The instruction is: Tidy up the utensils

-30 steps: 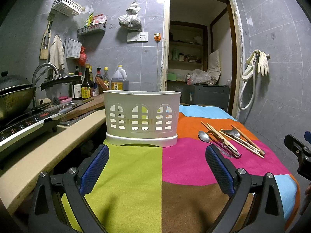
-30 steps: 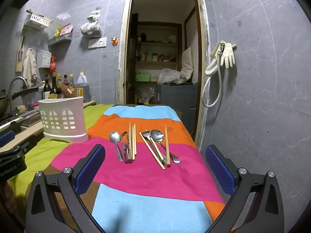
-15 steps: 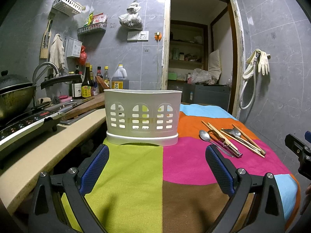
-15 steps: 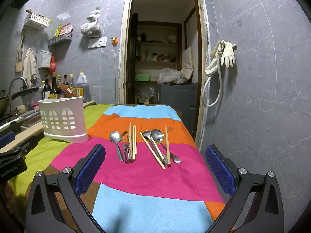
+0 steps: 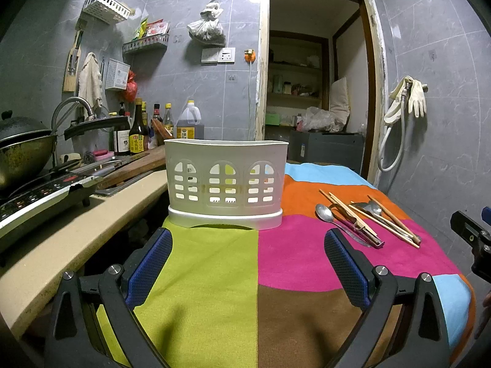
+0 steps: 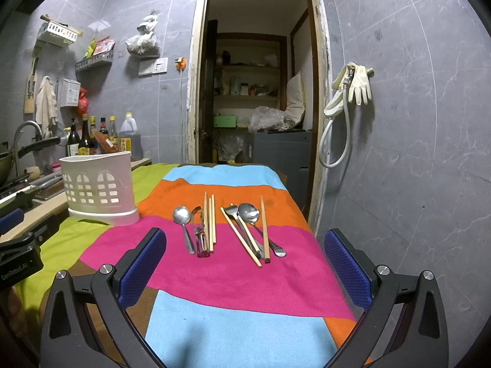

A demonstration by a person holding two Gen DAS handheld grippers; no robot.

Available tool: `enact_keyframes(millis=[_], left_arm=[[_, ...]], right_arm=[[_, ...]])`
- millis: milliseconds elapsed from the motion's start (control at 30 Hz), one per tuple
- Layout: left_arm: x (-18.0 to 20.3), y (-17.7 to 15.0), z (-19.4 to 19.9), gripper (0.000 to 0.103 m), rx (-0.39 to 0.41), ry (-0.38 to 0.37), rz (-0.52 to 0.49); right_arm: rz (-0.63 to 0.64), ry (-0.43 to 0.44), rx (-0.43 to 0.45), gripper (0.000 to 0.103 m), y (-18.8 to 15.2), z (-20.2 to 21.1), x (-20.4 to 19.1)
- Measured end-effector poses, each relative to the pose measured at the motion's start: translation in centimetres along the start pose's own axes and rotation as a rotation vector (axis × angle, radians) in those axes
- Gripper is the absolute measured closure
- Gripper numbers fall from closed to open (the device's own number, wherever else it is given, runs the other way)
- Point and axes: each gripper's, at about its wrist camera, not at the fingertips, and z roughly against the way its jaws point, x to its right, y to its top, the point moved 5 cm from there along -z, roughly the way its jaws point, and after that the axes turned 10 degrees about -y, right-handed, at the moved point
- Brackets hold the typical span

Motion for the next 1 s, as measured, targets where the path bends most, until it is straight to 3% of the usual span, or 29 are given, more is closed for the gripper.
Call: enact_keyframes(millis=[1000], left_arm=[[-0.6,-1.1,-1.0,0.006,-0.016,0.000,-0.008]], right_arm=[[-0.007,0.005,-0.014,0.000,-0.3,-0.2,-0.2]])
